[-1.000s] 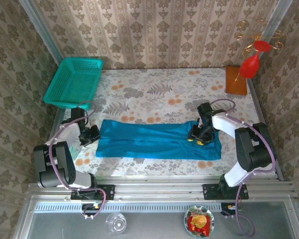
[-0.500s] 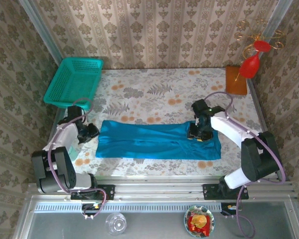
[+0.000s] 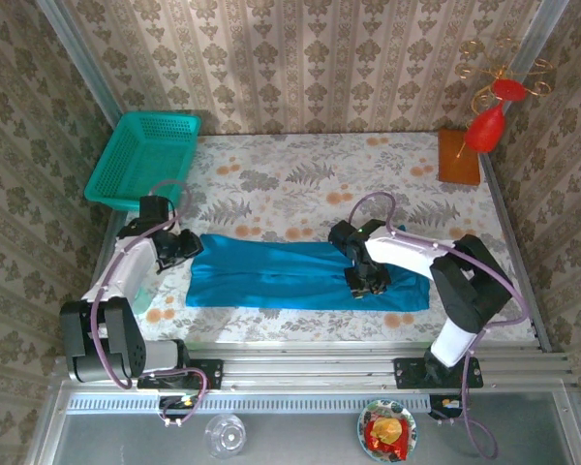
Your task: Fold the inside-out t-shirt
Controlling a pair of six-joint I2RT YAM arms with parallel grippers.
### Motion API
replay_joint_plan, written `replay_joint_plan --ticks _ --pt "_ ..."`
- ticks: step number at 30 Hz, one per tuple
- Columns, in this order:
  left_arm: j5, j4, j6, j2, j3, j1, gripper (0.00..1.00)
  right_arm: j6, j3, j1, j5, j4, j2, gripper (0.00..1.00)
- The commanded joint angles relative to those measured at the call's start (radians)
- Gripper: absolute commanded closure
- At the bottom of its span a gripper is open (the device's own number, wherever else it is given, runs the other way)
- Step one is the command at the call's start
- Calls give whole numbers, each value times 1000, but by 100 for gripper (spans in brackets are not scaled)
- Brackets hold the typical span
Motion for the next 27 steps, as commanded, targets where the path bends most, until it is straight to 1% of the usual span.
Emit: replay_joint_plan --ticks 1,2,4,6,10,13,14,15,17,18,21,27 --pt "11 -13 -8 1 20 -3 71 19 20 13 31 -12 9 74" --pt "13 -13 -7 0 21 -4 71 25 26 20 31 -23 3 81" --pt "13 -13 -7 -1 23 -6 71 39 41 37 35 -49 -18 93" --pt "13 -12 -6 -3 26 -7 71 59 51 54 27 -70 -47 100" --pt "15 -9 -6 -1 38 -12 71 100 63 90 -15 -94 -90 100" --pt "19 -8 -5 4 46 -19 71 110 70 110 -3 -109 -87 100" --pt "20 -5 -5 7 47 -21 71 110 69 110 12 -111 -77 89" --pt "21 -5 -3 11 48 -23 71 106 70 111 27 -114 -65 81" --pt "22 -6 2 21 49 -26 71 92 67 110 59 -117 -31 71" --pt "22 -7 5 25 50 -26 71 87 64 109 70 -112 -16 68" --pt "20 -6 5 26 44 -26 71 75 58 107 87 -95 32 64" --pt "10 -6 7 14 34 -26 71 71 61 107 117 -77 88 64"
